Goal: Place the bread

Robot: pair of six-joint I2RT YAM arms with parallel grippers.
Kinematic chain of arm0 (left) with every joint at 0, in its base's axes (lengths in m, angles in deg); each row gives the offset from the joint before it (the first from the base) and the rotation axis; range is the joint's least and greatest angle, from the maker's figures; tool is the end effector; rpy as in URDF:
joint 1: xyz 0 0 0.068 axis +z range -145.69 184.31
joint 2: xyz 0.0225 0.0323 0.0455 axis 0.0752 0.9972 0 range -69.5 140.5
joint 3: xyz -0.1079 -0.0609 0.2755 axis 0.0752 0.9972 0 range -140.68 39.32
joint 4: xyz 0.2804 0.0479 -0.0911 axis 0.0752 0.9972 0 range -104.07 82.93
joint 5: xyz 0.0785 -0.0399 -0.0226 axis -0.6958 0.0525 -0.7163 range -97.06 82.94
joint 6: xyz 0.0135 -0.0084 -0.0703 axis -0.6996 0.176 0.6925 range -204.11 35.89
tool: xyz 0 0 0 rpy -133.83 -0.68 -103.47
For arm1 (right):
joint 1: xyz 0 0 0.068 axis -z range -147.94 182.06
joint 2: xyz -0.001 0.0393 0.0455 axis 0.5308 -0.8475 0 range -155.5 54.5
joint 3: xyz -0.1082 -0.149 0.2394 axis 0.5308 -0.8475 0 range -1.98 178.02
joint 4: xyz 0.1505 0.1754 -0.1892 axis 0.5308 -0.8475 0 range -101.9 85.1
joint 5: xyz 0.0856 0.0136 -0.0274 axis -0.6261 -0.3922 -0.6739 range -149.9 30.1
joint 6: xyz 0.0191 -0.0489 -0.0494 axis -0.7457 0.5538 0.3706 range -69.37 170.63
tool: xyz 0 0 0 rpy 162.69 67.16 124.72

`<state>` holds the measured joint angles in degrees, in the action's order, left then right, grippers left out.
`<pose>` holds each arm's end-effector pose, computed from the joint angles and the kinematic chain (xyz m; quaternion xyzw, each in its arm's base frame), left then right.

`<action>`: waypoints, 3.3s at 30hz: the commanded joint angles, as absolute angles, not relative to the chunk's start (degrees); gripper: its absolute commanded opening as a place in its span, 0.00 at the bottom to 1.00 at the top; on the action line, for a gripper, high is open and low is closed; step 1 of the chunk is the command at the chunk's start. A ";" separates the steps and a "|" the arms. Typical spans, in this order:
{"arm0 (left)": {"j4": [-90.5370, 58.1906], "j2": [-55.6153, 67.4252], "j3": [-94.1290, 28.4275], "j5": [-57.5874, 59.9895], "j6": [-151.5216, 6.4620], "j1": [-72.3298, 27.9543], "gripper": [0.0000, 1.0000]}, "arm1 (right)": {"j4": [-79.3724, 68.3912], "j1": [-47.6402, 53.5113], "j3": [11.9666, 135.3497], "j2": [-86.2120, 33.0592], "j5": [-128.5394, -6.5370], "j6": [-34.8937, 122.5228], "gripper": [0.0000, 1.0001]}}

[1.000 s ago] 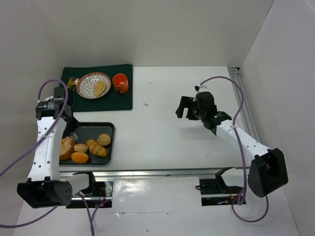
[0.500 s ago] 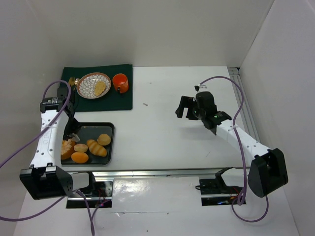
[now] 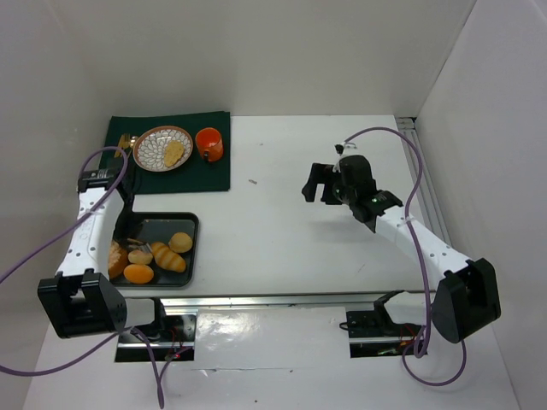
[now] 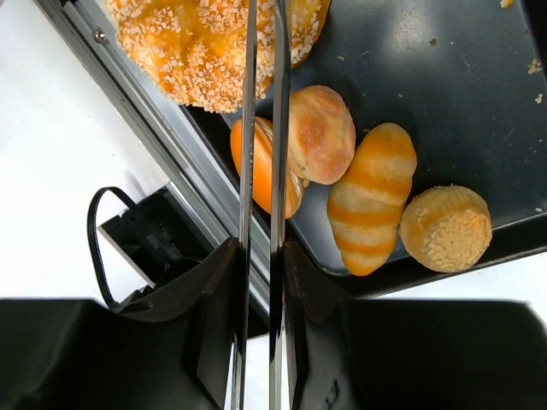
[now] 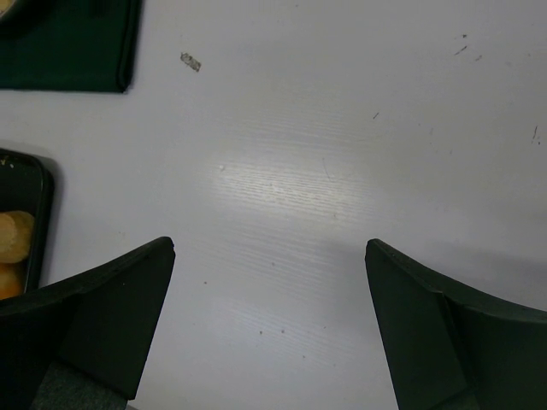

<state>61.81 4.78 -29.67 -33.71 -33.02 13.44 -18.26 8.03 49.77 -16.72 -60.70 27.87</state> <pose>0.2412 0.0658 0.3044 -0.5021 0.8304 0.1877 0.1522 0.2972 0.1333 0.2812 -0.0131 0.8780 0.1956 0.4366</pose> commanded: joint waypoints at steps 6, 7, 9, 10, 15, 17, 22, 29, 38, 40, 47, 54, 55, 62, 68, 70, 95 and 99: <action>63.54 1.16 -32.84 -34.04 -34.00 14.07 0.03 | -19.40 7.54 53.92 -15.02 -59.81 28.83 1.00; 64.15 0.55 -33.71 -34.04 -34.01 14.07 0.00 | -19.92 7.54 53.92 -15.02 -59.81 28.83 1.00; 64.15 -0.68 -34.42 -34.04 -34.79 14.07 0.00 | -19.92 7.54 53.92 -15.02 -59.81 28.83 1.00; 64.15 -1.20 -35.03 -34.04 -34.80 14.07 0.00 | -19.92 7.54 53.92 -15.02 -59.29 28.83 1.00; 64.15 -4.46 -35.56 -35.10 -36.56 14.07 0.00 | -19.92 7.01 54.45 -15.02 -59.28 28.83 1.00; 64.15 -5.17 -35.56 -35.10 -36.56 14.07 0.00 | -20.45 7.01 54.45 -15.02 -59.28 28.83 1.00; 64.15 -5.69 -37.15 -35.10 -37.79 14.07 0.00 | -20.45 6.49 54.98 -15.54 -58.75 28.83 1.00; 64.15 -6.40 -41.63 -35.10 -40.16 14.07 0.00 | -20.45 5.88 54.98 -16.60 -58.75 28.83 1.00; 64.15 -1.49 -51.90 -36.33 -41.74 12.40 0.00 | -19.92 4.82 55.67 -18.62 -58.23 28.30 1.00; 64.15 0.19 -56.38 -36.33 -41.75 10.57 0.00 | -19.92 4.82 56.46 -19.24 -57.71 28.30 1.00; 60.64 8.00 -64.91 -36.33 -43.68 8.97 0.00 | -20.45 4.29 58.32 -20.38 -56.65 28.30 1.00; 51.50 15.29 -67.28 -34.39 -43.68 8.44 0.00 | -20.45 3.77 57.70 -21.51 -55.51 26.47 1.00; 51.50 16.53 -68.34 -34.39 -43.68 8.44 0.00 | -20.45 3.76 57.70 -22.04 -55.50 26.46 1.00; 47.90 27.17 -79.24 -35.54 -45.78 7.92 0.00 | -19.22 3.23 56.65 -24.33 -54.98 24.61 1.00; 44.91 36.57 -84.95 -32.03 -44.74 7.92 0.00 | -20.00 3.23 57.17 -27.31 -53.83 24.09 1.00; 44.91 40.34 -87.50 -32.02 -44.73 7.39 0.00 | -20.63 3.23 57.79 -27.32 -53.22 24.09 1.00; 42.00 49.51 -90.84 -25.71 -47.54 6.86 0.43 | -20.72 2.71 57.79 -28.55 -50.84 24.61 1.00; 41.48 47.31 -92.51 -24.99 -48.77 6.86 0.53 | -21.33 2.71 58.31 -28.55 -50.84 24.61 1.00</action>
<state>43.29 50.42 -89.01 -25.98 -46.68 6.68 -20.62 3.31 55.91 -29.85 -51.71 24.54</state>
